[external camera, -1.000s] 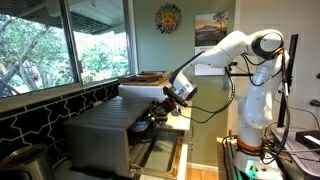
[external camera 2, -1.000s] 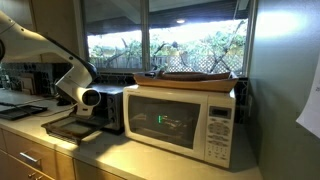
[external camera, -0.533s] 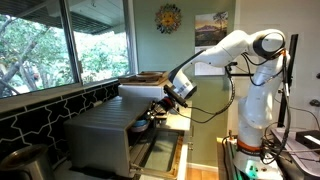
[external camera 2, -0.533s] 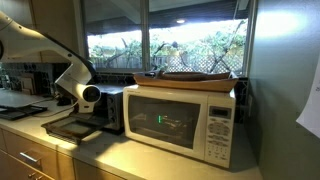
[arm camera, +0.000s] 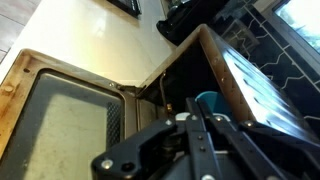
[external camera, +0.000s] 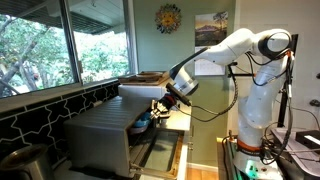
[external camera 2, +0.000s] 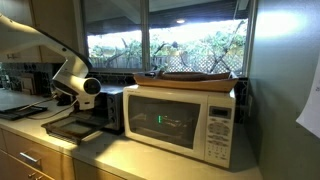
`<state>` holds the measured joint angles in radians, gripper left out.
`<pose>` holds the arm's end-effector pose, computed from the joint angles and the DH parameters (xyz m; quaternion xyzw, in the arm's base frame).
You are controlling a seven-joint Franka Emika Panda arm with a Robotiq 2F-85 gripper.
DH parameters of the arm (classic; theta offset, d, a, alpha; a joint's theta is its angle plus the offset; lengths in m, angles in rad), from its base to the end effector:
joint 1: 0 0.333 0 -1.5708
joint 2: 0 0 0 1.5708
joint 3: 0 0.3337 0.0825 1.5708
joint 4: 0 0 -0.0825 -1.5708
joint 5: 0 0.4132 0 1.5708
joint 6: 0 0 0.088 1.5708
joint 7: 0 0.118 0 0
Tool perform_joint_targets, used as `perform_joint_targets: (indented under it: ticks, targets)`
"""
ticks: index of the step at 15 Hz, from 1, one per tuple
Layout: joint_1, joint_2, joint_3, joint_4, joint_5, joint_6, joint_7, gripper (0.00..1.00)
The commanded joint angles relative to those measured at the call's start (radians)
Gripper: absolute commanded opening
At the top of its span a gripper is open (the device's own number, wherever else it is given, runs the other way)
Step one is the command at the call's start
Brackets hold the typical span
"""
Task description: Remove the blue bowl from the pink bowl which is on top of the oven wire rack and put it in the oven under the oven wire rack and lastly close the oven door
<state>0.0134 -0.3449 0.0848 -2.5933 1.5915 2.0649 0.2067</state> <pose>0.4354 0.1049 0.3952 -0.6816 0.4356 0.1456 0.5696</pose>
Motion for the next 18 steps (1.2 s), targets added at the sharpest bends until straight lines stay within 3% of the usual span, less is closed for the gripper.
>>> perform_joint_targets:
  ticks: [1, 8, 18]
  targets:
    - [-0.008, -0.055, -0.002, -0.025, -0.051, -0.009, 0.01, 0.01]
    - [-0.016, -0.111, -0.023, -0.052, -0.147, -0.096, 0.061, 0.01]
    - [-0.064, -0.163, -0.067, -0.085, -0.332, -0.373, 0.088, 0.01]
